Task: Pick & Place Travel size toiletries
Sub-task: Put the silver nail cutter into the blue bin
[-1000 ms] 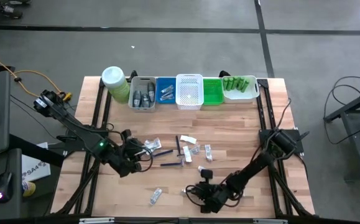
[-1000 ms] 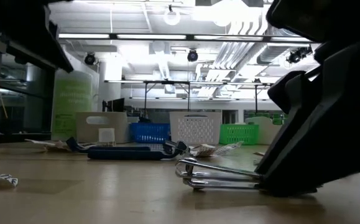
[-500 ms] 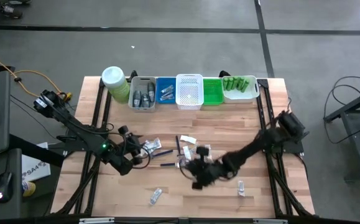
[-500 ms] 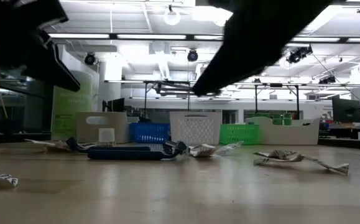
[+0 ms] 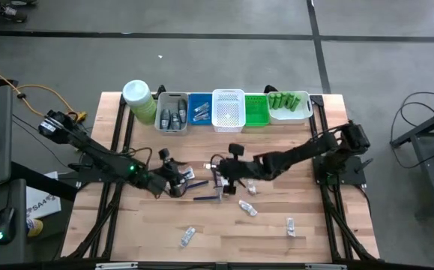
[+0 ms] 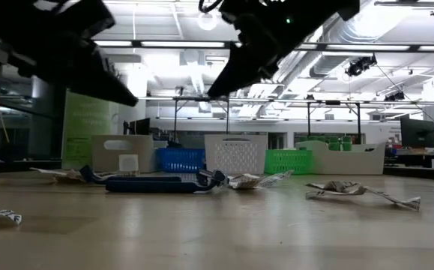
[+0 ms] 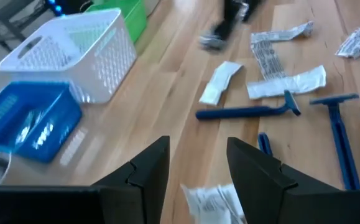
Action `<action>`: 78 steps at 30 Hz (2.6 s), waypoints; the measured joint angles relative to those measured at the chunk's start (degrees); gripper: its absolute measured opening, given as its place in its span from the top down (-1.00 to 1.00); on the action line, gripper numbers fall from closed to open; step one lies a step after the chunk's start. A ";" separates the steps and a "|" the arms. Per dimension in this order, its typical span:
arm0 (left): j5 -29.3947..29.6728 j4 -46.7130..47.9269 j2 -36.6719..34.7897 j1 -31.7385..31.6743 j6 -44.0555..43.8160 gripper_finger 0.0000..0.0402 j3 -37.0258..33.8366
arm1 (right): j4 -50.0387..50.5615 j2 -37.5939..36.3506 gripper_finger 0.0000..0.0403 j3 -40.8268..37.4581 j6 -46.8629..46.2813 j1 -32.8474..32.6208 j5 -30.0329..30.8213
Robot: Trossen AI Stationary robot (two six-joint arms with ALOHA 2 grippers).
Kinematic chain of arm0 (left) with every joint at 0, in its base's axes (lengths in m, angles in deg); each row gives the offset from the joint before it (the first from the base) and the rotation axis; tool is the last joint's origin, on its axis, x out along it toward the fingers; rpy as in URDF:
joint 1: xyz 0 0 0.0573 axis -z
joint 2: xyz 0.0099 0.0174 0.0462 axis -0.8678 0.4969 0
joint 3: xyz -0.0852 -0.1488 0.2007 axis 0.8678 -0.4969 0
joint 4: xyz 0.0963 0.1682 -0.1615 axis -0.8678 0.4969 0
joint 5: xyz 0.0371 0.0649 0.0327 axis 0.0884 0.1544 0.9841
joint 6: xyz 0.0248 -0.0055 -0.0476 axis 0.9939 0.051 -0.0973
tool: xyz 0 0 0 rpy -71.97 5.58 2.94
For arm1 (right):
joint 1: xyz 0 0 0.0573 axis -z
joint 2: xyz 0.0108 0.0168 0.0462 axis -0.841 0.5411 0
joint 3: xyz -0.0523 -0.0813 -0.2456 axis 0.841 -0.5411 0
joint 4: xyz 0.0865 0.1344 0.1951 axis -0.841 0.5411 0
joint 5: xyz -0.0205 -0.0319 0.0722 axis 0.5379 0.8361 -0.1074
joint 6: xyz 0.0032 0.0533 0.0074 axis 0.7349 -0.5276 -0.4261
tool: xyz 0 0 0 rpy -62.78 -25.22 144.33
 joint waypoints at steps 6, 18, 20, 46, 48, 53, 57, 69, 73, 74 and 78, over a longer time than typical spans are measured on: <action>-9.62 -8.99 0.00 -8.00 8.70 0.21 -0.03 | 2.31 -6.91 0.81 -0.43 5.52 3.05 -1.47; -31.53 -31.27 0.24 -20.74 25.41 0.21 0.01 | -23.49 -20.89 0.81 -17.57 10.69 7.54 -7.20; -34.07 -33.75 0.26 -22.19 26.53 0.21 -0.04 | -32.52 -21.82 0.81 -22.12 12.04 8.67 -9.88; -52.57 -45.45 0.61 -33.73 30.24 0.21 -0.02 | -84.29 4.49 0.81 -21.64 14.37 18.38 -31.77; -52.68 -45.68 0.61 -33.65 29.87 0.21 -0.02 | -83.88 5.05 0.81 -21.01 14.41 18.36 -32.00; -52.74 -46.10 0.61 -33.65 29.39 0.21 -0.02 | -82.81 5.08 0.81 -21.09 14.41 18.36 -32.94; -52.74 -46.56 0.61 -33.65 29.37 0.21 -0.02 | -82.43 5.08 0.81 -21.09 14.37 18.36 -32.94; -52.88 -49.41 0.61 -33.65 27.70 0.21 0.00 | -82.03 5.08 0.81 -21.09 14.28 18.34 -33.94; -52.87 -49.45 0.59 -33.65 26.06 0.21 0.00 | -82.03 5.08 0.81 -21.09 14.36 18.34 -33.94; -52.87 -49.45 0.59 -33.65 25.89 0.21 0.00 | -82.05 5.08 0.81 -21.09 14.40 18.34 -33.94; -53.10 -49.79 0.59 -33.65 24.93 0.21 0.00 | -82.80 5.08 0.81 -21.09 14.45 18.34 -33.94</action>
